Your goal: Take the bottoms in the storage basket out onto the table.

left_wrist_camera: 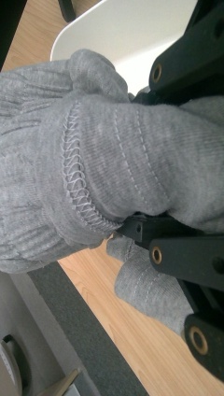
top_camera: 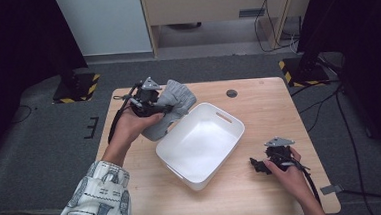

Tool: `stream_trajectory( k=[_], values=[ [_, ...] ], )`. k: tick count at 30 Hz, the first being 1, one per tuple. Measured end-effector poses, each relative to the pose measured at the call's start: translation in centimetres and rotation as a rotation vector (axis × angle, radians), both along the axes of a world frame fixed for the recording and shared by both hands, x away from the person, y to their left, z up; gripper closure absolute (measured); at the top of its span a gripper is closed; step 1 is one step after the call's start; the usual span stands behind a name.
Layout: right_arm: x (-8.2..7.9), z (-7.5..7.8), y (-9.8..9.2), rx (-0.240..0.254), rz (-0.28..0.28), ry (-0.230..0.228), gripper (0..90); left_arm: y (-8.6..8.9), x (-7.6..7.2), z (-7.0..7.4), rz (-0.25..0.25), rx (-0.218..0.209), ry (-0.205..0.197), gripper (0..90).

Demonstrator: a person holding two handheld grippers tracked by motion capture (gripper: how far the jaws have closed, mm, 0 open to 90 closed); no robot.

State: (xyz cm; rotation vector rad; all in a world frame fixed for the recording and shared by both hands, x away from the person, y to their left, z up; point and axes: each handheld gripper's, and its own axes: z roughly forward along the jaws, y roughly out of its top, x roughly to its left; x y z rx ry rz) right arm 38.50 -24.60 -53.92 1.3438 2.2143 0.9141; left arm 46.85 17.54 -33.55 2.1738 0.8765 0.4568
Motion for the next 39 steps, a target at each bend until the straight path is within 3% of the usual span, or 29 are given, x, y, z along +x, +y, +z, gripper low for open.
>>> stream_trajectory(
  k=[12, 39],
  values=[
    [0.0, 0.0, 0.0, -0.001, 0.002, -0.001, 0.7, 2.2, 0.2, -2.0, 0.033, 0.0, 0.02, 56.3],
    [0.0, 0.0, 0.0, 0.0, 0.001, -0.001, 0.7, 6.6, 0.3, -4.3, 0.096, 0.021, 0.044, 56.2]
  ],
)
